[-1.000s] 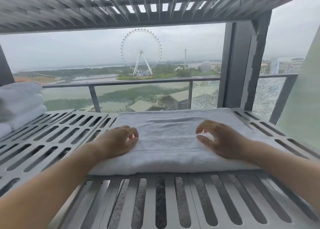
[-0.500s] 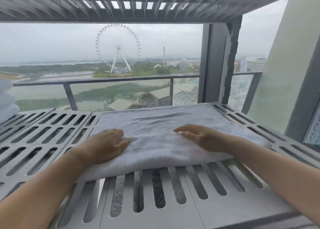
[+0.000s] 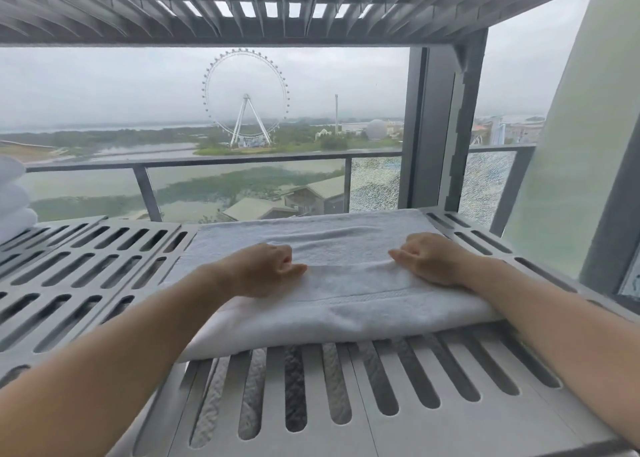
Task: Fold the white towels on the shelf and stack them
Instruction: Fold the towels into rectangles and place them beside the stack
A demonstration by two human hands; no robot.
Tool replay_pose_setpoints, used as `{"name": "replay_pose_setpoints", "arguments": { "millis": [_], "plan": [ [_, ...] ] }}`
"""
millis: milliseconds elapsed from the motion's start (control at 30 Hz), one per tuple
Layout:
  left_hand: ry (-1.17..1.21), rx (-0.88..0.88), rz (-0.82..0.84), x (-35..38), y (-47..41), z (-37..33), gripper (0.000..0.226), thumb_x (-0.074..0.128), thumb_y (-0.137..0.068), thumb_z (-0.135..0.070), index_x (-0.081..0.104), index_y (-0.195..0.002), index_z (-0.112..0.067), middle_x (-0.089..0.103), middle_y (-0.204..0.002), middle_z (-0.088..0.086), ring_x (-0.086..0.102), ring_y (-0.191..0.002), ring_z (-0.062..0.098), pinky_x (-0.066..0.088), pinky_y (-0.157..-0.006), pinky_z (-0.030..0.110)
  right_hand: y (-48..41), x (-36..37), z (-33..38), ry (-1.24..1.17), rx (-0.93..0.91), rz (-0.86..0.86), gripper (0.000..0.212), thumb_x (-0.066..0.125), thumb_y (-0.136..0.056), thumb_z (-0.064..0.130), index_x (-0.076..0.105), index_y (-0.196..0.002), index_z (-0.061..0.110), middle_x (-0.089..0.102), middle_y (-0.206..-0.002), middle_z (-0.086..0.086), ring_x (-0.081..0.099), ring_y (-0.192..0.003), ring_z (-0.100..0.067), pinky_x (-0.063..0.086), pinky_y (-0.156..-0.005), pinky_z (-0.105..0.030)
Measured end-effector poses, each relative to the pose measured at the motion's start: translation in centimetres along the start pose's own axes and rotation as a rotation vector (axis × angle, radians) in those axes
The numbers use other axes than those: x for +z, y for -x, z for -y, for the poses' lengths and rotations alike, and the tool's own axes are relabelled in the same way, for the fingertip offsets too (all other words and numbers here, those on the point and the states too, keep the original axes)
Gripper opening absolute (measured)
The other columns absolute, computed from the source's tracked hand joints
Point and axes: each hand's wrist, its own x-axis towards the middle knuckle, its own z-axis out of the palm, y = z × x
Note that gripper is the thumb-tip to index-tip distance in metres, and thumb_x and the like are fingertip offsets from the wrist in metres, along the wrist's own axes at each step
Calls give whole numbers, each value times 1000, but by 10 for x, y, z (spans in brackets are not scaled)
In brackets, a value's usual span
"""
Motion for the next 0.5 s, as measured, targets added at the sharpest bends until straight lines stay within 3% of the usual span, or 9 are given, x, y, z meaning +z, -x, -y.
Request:
{"name": "replay_pose_setpoints", "arguments": {
  "millis": [133, 267, 400, 500],
  "plan": [
    [-27, 24, -130, 2, 6, 11, 34, 28, -89, -61, 36, -71, -32, 49, -66, -7, 46, -59, 9, 34, -53, 29, 2, -14, -9, 10, 14, -178, 54, 26, -88, 56, 29, -48, 19, 32, -41, 6, 30, -40, -11, 23, -44, -27],
    [-96, 74, -294, -2, 6, 21, 50, 16, -83, -67, 38, -66, -26, 47, -58, -5, 47, -54, 10, 31, -51, 29, -4, -21, -14, 116, -14, -249, 59, 17, -87, 62, 27, -48, 19, 28, -39, 6, 29, -36, -12, 30, -42, -26],
    [-98, 43, -161, 3, 15, 43, 54, 25, -84, -67, 37, -59, -21, 44, -54, -6, 40, -49, 11, 29, -51, 29, -5, 1, -26, 125, 9, -183, 63, 13, -84, 65, 35, -50, 16, 42, -46, 0, 42, -45, -17, 29, -46, -26],
    [-11, -16, -99, -6, 36, 68, 57, 35, -76, -74, 40, -61, -19, 38, -54, -8, 33, -49, 10, 27, -52, 30, -6, 1, -31, 100, -34, -166, 62, 14, -82, 67, 35, -50, 18, 41, -45, 1, 39, -44, -15, 28, -47, -26]
  ]
}}
